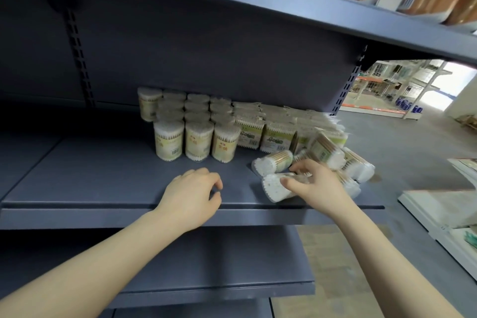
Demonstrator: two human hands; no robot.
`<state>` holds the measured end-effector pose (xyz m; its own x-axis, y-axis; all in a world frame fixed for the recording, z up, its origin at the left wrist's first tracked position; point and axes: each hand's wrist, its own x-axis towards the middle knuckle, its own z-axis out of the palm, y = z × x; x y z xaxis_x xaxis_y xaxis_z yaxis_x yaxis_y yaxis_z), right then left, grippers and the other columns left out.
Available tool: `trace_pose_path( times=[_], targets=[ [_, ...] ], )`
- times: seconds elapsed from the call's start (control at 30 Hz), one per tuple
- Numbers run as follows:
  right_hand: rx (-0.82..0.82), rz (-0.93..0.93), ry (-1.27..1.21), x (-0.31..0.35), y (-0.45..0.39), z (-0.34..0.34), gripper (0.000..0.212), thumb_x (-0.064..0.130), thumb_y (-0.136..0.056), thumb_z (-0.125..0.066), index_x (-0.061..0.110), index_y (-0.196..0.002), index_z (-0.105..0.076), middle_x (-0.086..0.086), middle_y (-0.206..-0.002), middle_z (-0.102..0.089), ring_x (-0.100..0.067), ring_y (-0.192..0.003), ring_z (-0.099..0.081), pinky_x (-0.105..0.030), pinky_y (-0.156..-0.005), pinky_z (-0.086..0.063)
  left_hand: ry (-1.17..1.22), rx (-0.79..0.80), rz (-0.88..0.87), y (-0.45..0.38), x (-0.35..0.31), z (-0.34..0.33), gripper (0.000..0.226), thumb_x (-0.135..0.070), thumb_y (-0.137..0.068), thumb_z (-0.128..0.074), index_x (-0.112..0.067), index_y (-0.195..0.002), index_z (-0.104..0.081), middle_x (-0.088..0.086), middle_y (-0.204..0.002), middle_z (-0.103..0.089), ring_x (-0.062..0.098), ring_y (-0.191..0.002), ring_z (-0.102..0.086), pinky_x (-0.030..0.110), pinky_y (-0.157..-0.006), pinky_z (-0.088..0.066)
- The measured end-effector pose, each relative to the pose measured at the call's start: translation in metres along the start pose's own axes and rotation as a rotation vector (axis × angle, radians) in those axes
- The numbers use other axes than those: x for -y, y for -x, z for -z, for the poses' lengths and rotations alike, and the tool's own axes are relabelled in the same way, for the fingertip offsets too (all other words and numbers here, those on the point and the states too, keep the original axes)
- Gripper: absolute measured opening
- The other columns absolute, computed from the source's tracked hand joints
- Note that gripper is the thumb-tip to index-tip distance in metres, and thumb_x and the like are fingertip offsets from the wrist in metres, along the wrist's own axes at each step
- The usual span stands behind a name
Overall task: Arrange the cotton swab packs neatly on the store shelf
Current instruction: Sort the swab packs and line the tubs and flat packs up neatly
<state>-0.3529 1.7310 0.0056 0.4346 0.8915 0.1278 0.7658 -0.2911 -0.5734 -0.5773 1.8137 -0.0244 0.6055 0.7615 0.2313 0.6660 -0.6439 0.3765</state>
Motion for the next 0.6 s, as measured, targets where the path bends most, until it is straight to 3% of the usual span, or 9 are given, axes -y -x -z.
trace_pose_path(
  times=[0.17,0.4,0.6],
  targets=[
    [-0.035,0.033,-0.035,0.016,0.002,-0.008,0.023,0.037,-0.075,-0.07,0.022,-0.089,-0.059,0.0,-0.098,-0.054,-0.014,-0.091,-0.052,-0.024,-0.073,-0.033,-0.007,-0.015,0.044,0.009,0.01,0.007,0.022,-0.028,-0.093,-0.045,-0.028,-0.112,-0.057,-0.01,-0.11,-0.055,0.011,-0.105,-0.049,0.024,-0.085,-0.041],
    [0.021,0.109,0.016,0.049,0.005,-0.047,0.028,0.039,-0.075,-0.065,0.023,-0.098,-0.058,-0.001,-0.102,-0.045,-0.025,-0.105,-0.044,-0.033,-0.091,-0.04,-0.043,-0.04,0.114,0.022,0.032,0.016,0.022,-0.028,-0.093,-0.045,-0.028,-0.111,-0.056,-0.011,-0.109,-0.055,0.01,-0.104,-0.049,0.023,-0.083,-0.041],
    [0.058,0.022,-0.189,0.072,-0.011,-0.058,0.024,0.044,-0.085,-0.055,0.021,-0.092,-0.056,0.001,-0.1,-0.057,-0.017,-0.088,-0.054,-0.03,-0.067,-0.038,-0.068,-0.052,0.187,0.029,0.052,0.025,0.021,-0.028,-0.092,-0.046,-0.028,-0.109,-0.057,-0.011,-0.106,-0.055,0.011,-0.103,-0.049,0.024,-0.083,-0.042]
  ],
)
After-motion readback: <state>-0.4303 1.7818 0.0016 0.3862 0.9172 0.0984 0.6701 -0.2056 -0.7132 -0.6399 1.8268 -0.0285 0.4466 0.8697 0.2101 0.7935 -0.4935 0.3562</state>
